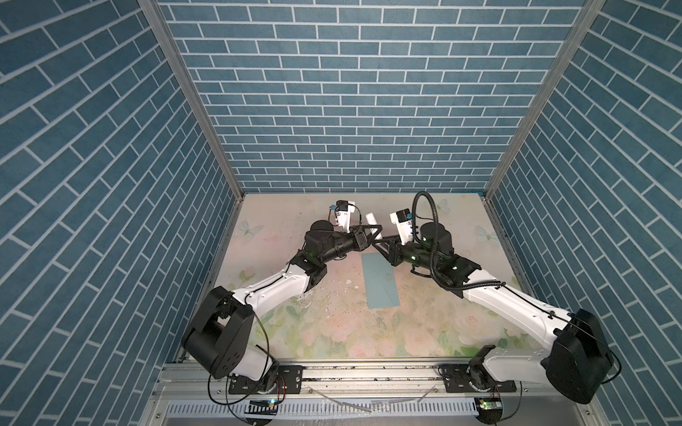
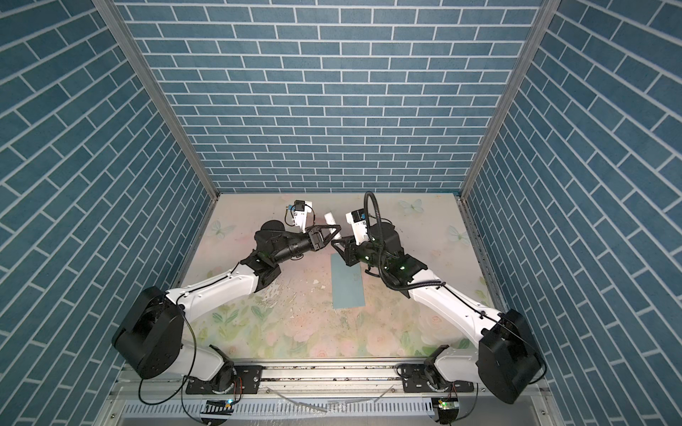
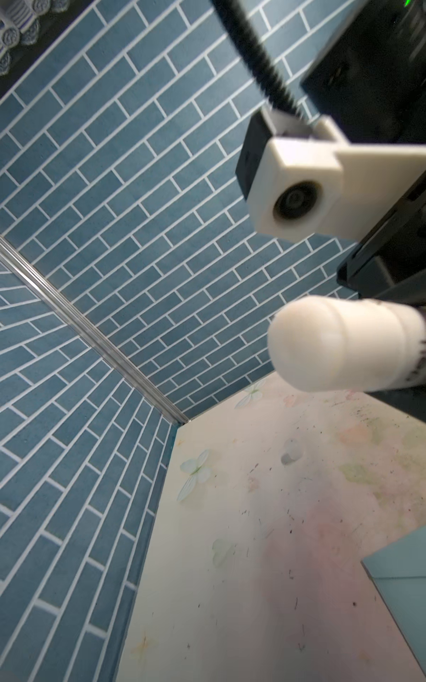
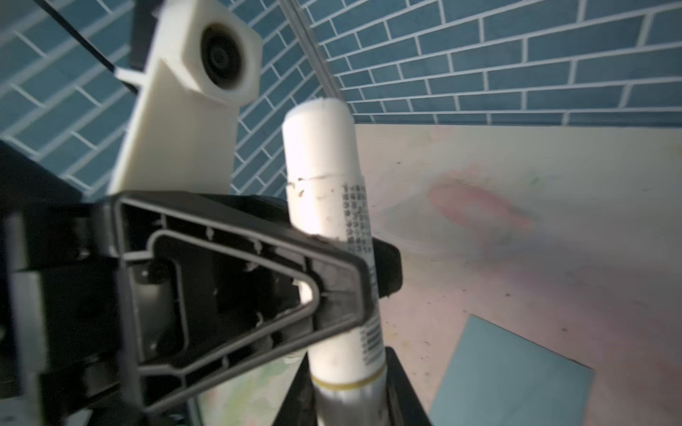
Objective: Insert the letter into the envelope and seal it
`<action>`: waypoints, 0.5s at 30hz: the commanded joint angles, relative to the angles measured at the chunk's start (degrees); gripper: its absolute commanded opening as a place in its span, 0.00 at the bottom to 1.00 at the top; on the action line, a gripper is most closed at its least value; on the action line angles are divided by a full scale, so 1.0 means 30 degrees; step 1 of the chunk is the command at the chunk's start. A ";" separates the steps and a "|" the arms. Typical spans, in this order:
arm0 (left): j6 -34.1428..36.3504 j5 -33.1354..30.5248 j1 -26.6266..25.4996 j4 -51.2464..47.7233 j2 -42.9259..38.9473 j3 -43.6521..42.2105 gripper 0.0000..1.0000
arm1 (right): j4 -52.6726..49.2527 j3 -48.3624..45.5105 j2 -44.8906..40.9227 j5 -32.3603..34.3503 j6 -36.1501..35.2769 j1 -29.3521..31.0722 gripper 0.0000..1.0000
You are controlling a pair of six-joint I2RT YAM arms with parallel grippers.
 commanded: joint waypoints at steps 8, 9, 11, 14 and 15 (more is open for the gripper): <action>0.1933 -0.0567 -0.0431 -0.2262 0.0159 0.0416 0.00 | -0.5121 0.5513 0.4100 1.9179 -0.6272 0.4612 0.00; 0.1911 -0.0626 -0.0449 -0.2273 0.0137 0.0388 0.00 | -0.5163 0.5639 0.4377 1.9586 -0.6365 0.4784 0.00; 0.1931 -0.0669 -0.0437 -0.2247 0.0131 0.0386 0.00 | -0.5145 0.5553 0.4462 1.9460 -0.6137 0.4891 0.00; 0.1883 -0.0678 -0.0443 -0.2226 0.0127 0.0386 0.00 | -0.4448 0.4783 0.3871 1.7840 -0.5917 0.4848 0.00; 0.1869 -0.0647 -0.0431 -0.2202 0.0103 0.0386 0.00 | -0.4097 0.4439 0.3565 1.6956 -0.5991 0.4795 0.00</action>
